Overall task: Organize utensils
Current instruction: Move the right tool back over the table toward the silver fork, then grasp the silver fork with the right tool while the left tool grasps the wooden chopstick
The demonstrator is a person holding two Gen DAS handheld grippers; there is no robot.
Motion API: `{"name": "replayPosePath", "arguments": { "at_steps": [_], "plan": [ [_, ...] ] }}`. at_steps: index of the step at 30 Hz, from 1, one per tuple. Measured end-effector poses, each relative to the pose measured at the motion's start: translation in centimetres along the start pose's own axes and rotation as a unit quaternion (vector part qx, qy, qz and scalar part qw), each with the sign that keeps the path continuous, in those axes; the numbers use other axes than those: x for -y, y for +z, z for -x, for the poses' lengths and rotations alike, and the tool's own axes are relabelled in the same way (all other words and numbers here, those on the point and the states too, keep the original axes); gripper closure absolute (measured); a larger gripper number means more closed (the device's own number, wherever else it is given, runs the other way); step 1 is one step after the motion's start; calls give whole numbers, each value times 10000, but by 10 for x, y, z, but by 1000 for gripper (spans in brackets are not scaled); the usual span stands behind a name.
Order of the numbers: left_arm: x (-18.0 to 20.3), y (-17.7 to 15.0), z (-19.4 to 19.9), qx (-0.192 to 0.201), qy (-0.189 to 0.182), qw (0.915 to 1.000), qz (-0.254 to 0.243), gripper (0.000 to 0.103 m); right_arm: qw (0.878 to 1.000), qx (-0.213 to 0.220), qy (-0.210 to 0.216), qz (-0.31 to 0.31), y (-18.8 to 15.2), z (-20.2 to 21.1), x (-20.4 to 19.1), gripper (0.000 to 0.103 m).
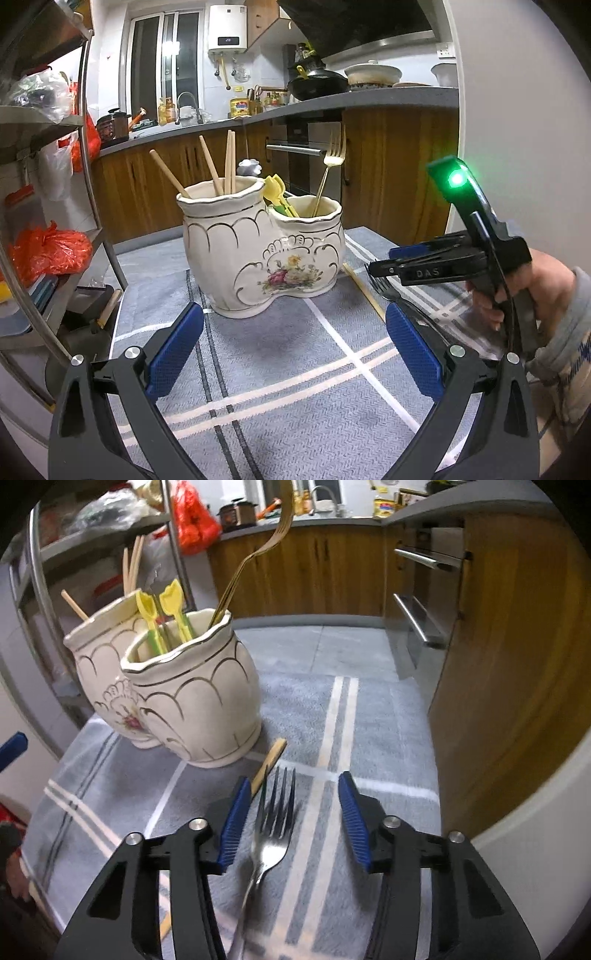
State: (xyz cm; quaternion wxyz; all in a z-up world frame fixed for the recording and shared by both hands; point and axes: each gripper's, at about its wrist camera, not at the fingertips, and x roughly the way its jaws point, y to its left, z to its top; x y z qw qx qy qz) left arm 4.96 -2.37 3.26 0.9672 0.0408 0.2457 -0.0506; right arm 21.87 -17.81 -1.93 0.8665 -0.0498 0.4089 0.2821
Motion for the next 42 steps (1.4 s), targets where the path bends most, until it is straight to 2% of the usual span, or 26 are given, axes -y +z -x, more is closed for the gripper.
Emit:
{"name": "replayPosePath", "arguments": {
  "at_steps": [4, 8, 9, 10, 17, 20, 21, 22, 28, 34, 39, 42],
  "plan": [
    [0, 0, -7, -55, -53, 10000, 15, 6, 9991, -191, 346, -126, 2, -8, 6, 66],
    [5, 1, -16, -163, -92, 9998, 17, 6, 9981, -329, 477, -186, 5, -15, 8, 69],
    [7, 2, -19, -192, -108, 9998, 4, 6, 9979, -335, 523, -204, 5, -15, 9, 73],
    [10, 2, -21, -217, -124, 9997, -18, 6, 9976, -345, 562, -220, 6, -16, 10, 82],
    [35, 7, -37, -448, -195, 9986, -187, 6, 9985, 111, 507, -174, 4, 1, 13, 85],
    [44, 10, -44, -554, -221, 9979, -259, 6, 9991, 342, 251, -8, -1, 16, 12, 88],
    [48, 11, -46, -601, -241, 9975, -271, 6, 9989, 428, 168, 8, -2, 22, 13, 98],
    [52, 12, -48, -647, -258, 9972, -287, 6, 9987, 487, 123, 1, -2, 26, 15, 100],
    [67, 11, -55, -833, -247, 9952, -448, 6, 9931, 1163, -132, 43, -2, 73, 15, 100],
    [74, 9, -70, -1193, -119, 9913, -548, 7, 9754, 2010, -874, 254, 0, 117, 5, 100],
    [84, 10, -83, -1447, -58, 9872, -672, 18, 9512, 2558, -1673, 421, -5, 136, -3, 100],
    [88, 9, -96, -1693, -87, 9833, -658, 32, 9457, 2665, -1810, 422, -3, 140, -2, 100]
  ]
}}
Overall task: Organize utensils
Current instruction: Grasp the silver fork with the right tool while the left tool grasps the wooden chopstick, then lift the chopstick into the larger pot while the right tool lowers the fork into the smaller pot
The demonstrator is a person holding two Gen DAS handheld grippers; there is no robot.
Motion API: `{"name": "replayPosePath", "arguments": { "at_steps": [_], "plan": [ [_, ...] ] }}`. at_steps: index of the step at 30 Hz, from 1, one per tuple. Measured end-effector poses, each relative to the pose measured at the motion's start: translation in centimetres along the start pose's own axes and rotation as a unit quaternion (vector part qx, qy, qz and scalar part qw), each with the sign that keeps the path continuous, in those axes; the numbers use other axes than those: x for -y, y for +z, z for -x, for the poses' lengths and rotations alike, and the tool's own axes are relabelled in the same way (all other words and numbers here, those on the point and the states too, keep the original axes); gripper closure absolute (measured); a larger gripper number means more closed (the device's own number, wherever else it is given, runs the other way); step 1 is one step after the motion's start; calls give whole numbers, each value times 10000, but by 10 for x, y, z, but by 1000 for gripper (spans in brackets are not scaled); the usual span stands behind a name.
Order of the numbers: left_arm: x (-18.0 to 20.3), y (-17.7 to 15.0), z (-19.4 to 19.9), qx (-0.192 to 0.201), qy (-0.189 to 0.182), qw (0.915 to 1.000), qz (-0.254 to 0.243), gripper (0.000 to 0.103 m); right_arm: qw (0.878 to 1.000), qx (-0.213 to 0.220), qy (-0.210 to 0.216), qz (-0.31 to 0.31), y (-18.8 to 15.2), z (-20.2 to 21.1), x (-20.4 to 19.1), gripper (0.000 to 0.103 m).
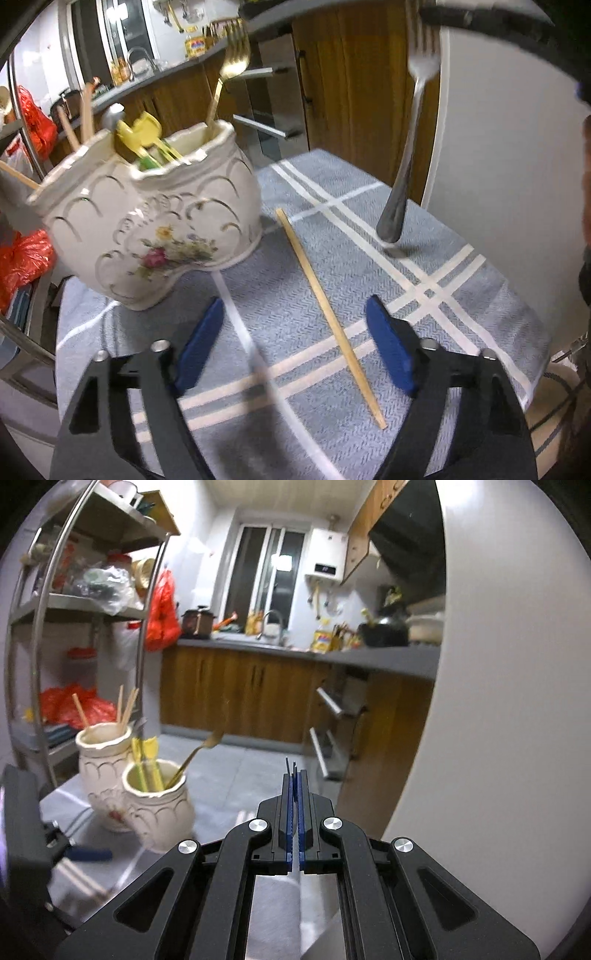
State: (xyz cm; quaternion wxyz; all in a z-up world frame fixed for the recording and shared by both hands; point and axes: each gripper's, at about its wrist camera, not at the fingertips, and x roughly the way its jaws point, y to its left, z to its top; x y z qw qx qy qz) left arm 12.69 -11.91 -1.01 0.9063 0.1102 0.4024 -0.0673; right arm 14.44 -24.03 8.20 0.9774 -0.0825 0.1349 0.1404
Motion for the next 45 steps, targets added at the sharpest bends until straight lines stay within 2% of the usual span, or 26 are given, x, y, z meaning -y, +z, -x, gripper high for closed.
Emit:
{"name": "replayPosePath", "arguments": {
  "at_steps": [5, 9, 11, 13, 18, 19, 24, 29, 30, 31, 32, 33, 34, 36, 37, 40, 45],
  "plan": [
    [9, 7, -17, -275, -45, 9996, -76, 56, 9999, -63, -48, -89, 0, -4, 7, 100],
    [14, 15, -22, -275, -26, 9996, -37, 68, 9999, -76, -17, -149, 1, -4, 7, 100],
    [16, 16, -24, -278, 26, 9996, -62, 87, 9999, -61, 5, -156, 1, -4, 6, 100],
    [16, 17, -25, -302, 65, 9995, -42, 96, 9998, -48, 26, -167, 1, -3, 5, 100],
    [5, 15, -22, -240, -172, 9995, 55, 99, 9998, -25, 13, -185, 1, -1, 3, 100],
    [2, 13, -18, -177, -208, 9996, 62, 103, 9998, -21, 17, -194, 1, -2, 4, 100],
    [-8, 3, 3, 125, -385, 9992, 64, 103, 9997, 71, 7, -239, 2, 5, 3, 100],
    [-15, 3, 1, 14, -594, 9980, 224, 103, 9998, 44, 2, -187, 3, 4, -3, 100],
    [-13, 5, 0, -9, -638, 9978, 193, 102, 9998, 40, -6, -178, 3, 3, -4, 100],
    [-9, 8, -1, -72, -676, 9976, 155, 95, 9998, 41, -13, -175, 3, 3, -5, 100],
    [-6, 10, -4, -112, -702, 9974, 106, 82, 9999, 35, -17, -167, 3, 3, -5, 100],
    [-3, 11, -6, -125, -674, 9976, 53, 77, 9999, 29, -10, -167, 3, 3, -5, 100],
    [0, 11, -9, -155, -602, 9981, -6, 73, 9999, 12, -10, -157, 3, 2, -6, 100],
    [5, 9, -15, -276, -495, 9984, -43, 73, 9999, -10, 5, -145, 2, 0, -6, 100],
    [4, 9, -16, -271, -508, 9983, 15, 74, 9999, -15, 9, -131, 1, -1, -6, 100],
    [3, 11, -18, -278, -439, 9986, -7, 97, 9999, -11, 9, -137, 1, -1, -6, 100],
    [-3, 8, -14, -251, -556, 9981, -47, 97, 9998, 40, -9, -184, 2, -1, -3, 100]
  ]
}}
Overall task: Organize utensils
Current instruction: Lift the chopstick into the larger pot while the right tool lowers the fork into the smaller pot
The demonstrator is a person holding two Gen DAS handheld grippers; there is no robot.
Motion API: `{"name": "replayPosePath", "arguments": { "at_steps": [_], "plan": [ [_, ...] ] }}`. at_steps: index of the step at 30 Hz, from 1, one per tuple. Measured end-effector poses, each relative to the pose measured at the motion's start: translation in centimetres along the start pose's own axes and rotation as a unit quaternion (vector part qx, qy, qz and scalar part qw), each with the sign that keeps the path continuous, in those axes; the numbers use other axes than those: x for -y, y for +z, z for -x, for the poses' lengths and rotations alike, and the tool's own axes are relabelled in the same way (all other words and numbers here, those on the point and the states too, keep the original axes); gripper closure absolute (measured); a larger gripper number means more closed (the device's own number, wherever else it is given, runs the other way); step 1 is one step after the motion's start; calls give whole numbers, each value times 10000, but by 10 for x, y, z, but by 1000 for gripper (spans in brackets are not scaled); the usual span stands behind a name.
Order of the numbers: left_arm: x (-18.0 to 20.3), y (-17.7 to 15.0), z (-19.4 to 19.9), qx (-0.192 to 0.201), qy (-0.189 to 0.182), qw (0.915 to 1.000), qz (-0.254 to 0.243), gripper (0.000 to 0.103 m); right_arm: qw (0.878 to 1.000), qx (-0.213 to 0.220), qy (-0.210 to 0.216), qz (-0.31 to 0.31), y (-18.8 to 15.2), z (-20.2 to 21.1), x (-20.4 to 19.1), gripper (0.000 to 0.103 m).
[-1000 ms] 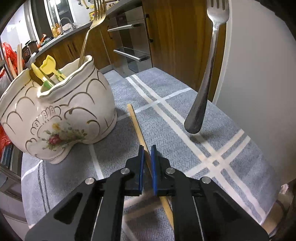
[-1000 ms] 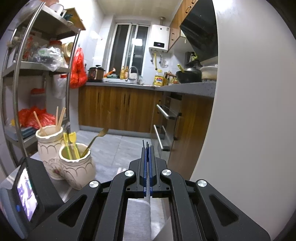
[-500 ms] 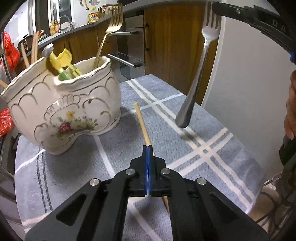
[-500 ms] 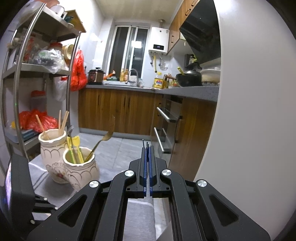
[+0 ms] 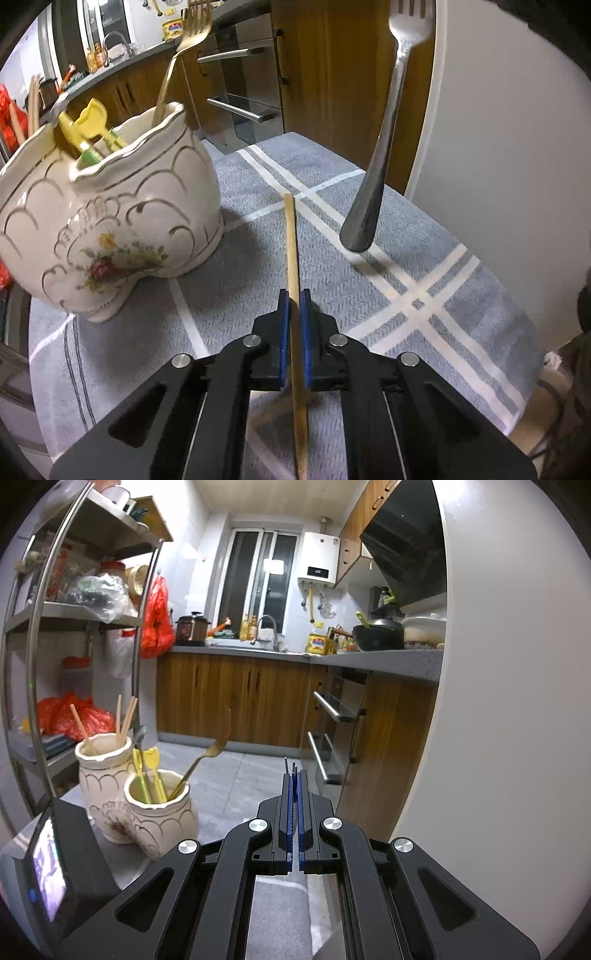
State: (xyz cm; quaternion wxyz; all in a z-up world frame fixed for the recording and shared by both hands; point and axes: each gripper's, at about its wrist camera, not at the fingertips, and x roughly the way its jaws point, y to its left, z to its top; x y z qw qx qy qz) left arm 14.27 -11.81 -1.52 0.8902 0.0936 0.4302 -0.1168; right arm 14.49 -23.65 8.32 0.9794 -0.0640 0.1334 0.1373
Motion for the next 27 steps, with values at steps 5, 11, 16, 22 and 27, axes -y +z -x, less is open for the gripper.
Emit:
{"name": "replayPosePath", "arguments": {
  "at_steps": [5, 11, 16, 22, 27],
  "plan": [
    [-20, -14, 32, 489, -190, 9986, 99, 97, 9999, 84, -47, -41, 1, 5, 1, 100],
    [-63, -32, 92, 1579, -264, 9866, 328, 97, 9998, 180, 76, -3, 8, 9, -14, 100],
    [-85, -34, 124, 2373, 106, 9708, 329, 97, 9992, 307, 239, -87, 26, 5, -28, 100],
    [-117, -15, 141, 3122, 101, 9474, 699, 97, 9971, 701, 290, -111, 53, 4, -45, 100],
    [-145, 13, 137, 3641, -97, 9252, 1070, 97, 9936, 1050, 267, -326, 71, 1, -48, 100]
  ]
}}
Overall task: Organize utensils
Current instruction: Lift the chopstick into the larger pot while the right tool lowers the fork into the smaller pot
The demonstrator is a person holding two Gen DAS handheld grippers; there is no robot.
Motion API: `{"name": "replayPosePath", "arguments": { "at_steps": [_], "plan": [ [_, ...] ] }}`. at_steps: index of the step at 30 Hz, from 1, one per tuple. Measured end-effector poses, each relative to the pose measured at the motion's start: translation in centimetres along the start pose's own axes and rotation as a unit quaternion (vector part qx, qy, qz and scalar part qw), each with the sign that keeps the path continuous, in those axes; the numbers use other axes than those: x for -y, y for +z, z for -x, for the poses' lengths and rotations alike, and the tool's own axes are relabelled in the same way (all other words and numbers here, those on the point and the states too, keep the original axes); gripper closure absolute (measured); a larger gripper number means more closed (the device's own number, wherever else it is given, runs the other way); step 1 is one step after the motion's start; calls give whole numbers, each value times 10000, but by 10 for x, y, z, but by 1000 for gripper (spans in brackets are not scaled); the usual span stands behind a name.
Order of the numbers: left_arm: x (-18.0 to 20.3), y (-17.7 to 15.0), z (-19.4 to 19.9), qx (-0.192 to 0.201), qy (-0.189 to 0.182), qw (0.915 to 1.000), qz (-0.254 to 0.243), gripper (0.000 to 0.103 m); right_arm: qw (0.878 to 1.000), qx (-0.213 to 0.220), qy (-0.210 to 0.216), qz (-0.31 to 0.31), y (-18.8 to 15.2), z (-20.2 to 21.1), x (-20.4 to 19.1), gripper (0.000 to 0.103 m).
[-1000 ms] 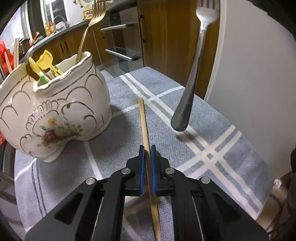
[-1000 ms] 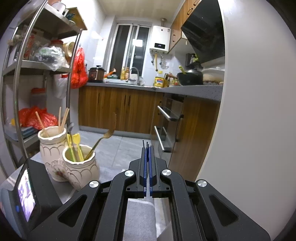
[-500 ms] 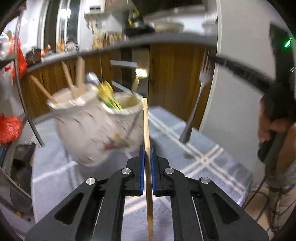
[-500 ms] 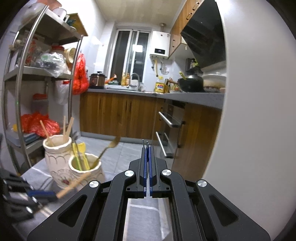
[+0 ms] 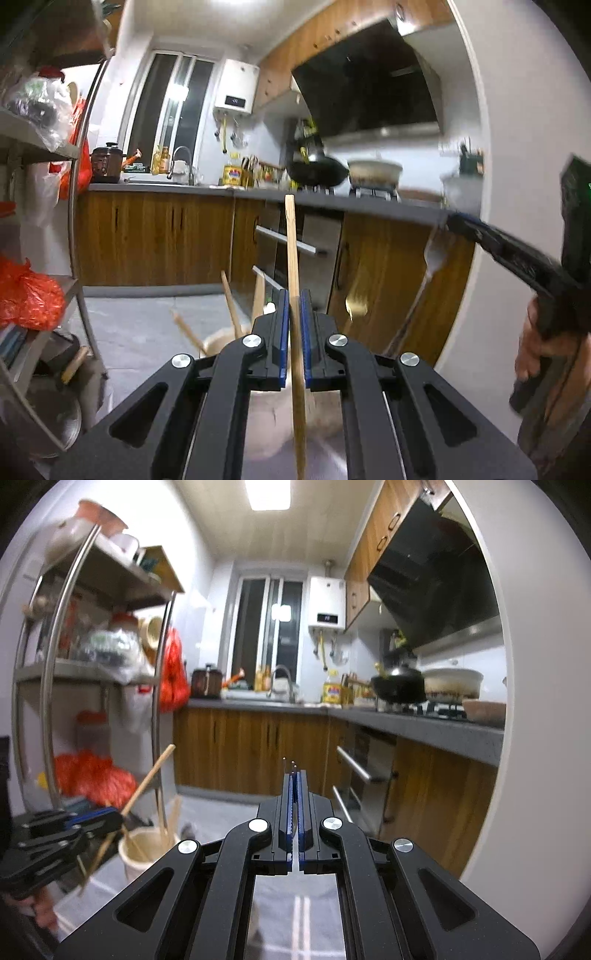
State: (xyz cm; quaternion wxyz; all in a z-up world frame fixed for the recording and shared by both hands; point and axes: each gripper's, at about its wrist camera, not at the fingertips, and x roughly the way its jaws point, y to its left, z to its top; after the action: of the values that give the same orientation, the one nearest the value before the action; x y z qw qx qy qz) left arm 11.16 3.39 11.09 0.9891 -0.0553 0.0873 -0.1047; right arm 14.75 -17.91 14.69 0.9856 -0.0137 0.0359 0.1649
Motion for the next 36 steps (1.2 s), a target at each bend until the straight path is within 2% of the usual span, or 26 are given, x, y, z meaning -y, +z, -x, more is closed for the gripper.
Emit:
{"name": "replayPosePath", "arguments": {
  "at_steps": [6, 11, 14, 19, 22, 26, 31, 36],
  "plan": [
    [-20, 5, -34, 211, -110, 9994, 267, 97, 9994, 271, -222, -15, 4, -12, -3, 100],
    [-19, -3, -51, 304, 154, 9994, -27, 97, 9993, 236, -284, 84, -8, -27, -8, 100],
    [-17, -2, -58, 318, 121, 9994, -25, 97, 9994, 168, -269, 99, -13, -32, -10, 100],
    [-20, 5, -60, 427, 15, 9991, 57, 97, 9992, 214, -324, 95, -16, -34, -13, 100],
    [-21, 5, -66, 467, 137, 9988, 19, 97, 9988, 267, -396, 121, -21, -37, -16, 100],
    [-9, 0, -72, 508, 297, 9976, -351, 97, 9982, 157, -424, 382, -28, -45, -26, 100],
    [-4, -9, -63, 449, 305, 9967, -604, 97, 9982, -85, -246, 546, -34, -53, -32, 100],
    [-7, -14, -46, 148, 373, 9973, -619, 97, 9977, -265, 17, 618, -38, -54, -34, 100]
  ]
}}
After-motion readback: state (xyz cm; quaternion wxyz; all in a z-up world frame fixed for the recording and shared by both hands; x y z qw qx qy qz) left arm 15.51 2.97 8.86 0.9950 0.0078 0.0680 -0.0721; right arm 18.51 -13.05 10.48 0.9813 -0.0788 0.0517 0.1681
